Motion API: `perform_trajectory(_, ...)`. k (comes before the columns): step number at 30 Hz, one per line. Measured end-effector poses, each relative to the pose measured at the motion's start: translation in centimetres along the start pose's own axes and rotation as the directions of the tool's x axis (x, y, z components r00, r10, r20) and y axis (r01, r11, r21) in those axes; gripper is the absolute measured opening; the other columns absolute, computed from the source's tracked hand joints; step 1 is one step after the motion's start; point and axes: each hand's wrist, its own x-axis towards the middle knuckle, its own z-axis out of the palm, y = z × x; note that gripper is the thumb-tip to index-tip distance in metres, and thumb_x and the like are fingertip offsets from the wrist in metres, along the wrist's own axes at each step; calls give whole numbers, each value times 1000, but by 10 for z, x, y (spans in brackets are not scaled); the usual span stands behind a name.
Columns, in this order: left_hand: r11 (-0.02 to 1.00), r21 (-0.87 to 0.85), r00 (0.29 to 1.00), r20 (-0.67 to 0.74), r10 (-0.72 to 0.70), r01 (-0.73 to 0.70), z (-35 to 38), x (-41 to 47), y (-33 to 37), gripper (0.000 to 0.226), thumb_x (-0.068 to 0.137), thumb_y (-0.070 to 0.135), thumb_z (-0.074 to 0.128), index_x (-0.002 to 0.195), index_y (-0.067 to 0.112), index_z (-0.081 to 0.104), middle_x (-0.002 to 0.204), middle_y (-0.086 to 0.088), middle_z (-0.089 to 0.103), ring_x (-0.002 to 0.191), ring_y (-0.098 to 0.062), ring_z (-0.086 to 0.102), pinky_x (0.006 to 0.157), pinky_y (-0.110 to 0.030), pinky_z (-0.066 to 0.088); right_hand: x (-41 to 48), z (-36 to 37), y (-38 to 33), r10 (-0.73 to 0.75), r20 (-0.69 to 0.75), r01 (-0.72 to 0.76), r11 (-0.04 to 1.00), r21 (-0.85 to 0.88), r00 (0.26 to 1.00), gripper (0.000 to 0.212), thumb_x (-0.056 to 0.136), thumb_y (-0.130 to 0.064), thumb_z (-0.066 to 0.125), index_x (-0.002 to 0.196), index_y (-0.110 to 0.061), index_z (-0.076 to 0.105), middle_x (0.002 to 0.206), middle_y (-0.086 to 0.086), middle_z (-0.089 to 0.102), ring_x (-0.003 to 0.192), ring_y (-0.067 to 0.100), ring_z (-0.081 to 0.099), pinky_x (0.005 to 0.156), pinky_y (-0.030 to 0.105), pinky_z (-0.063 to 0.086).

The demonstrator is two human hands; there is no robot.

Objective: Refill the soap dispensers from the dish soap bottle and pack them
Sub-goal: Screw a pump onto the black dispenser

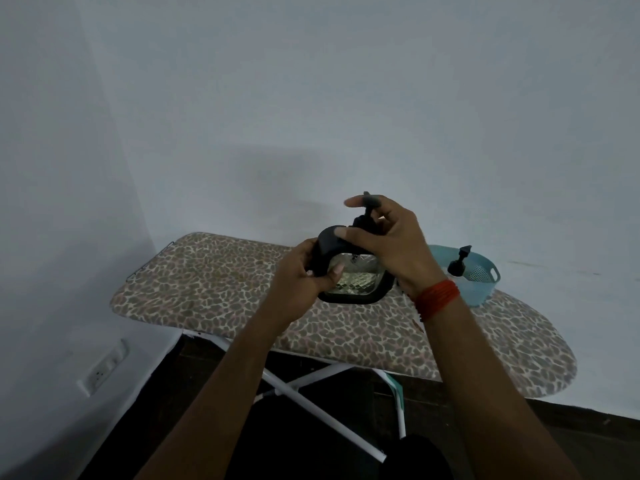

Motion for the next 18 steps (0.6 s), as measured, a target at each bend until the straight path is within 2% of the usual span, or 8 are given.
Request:
perform_trajectory(1,1000,-2,1000,2,-8,8,1,1,-1,36,90,11,68,124,13,61,112,0,71,105,-14,66,89,-37,53,1,4,2,-8,-30,5,997,-72,1000,40,77,-23,87,113,-19,71,84,5,52,78,22,60,79,45,61)
perform_trajectory(3,1000,-13,1000,0,-17,17,0,4,-4,34,90,9,67,123,13,62,111,1,71,104,-11,66,88,-33,52,3,4,4,35,-30,-37,996,-76,999,43,77,-29,86,117,-22,70,100,11,62,88,25,68,82,39,61)
perform_trajectory(5,1000,-21,1000,-5,-23,23,-1,8,-5,33,89,9,69,121,14,63,110,0,72,104,-13,66,90,-36,53,5,-6,6,99,73,-106,989,99,992,39,89,-19,74,127,-12,66,120,10,69,106,21,70,91,30,59)
perform_trajectory(8,998,-49,1000,6,-25,25,-3,13,-7,36,85,19,70,120,16,64,111,-2,71,108,-20,65,95,-46,52,5,-24,7,79,252,-156,940,303,965,34,100,-3,53,133,4,57,133,14,65,127,22,61,103,31,52)
perform_trajectory(11,998,-65,1000,13,-9,10,-2,16,-8,34,86,15,69,120,17,63,113,-3,71,109,-21,65,97,-48,51,9,-25,9,52,199,-107,955,276,979,32,95,4,58,127,2,62,126,17,69,122,25,64,103,37,53)
perform_trajectory(14,999,-44,1000,5,25,-24,4,17,-7,38,90,7,67,126,14,60,116,-1,70,109,-16,65,93,-38,53,13,-15,10,39,45,-44,992,119,998,34,82,-5,79,116,-6,72,123,22,67,113,27,67,99,49,55)
perform_trajectory(16,999,-37,999,-2,39,-39,6,18,-7,41,90,6,67,129,12,58,117,0,69,109,-14,64,90,-31,52,14,-8,9,19,-7,-19,999,26,1000,34,79,-12,83,111,-6,73,117,13,70,107,26,69,93,46,58)
perform_trajectory(18,998,-47,1000,-6,29,-29,3,19,-8,41,89,3,67,128,12,59,115,-1,70,107,-14,65,87,-30,51,14,-5,9,-3,-1,3,1000,-26,1000,35,80,-17,82,113,-13,72,116,4,69,102,20,71,90,39,60)
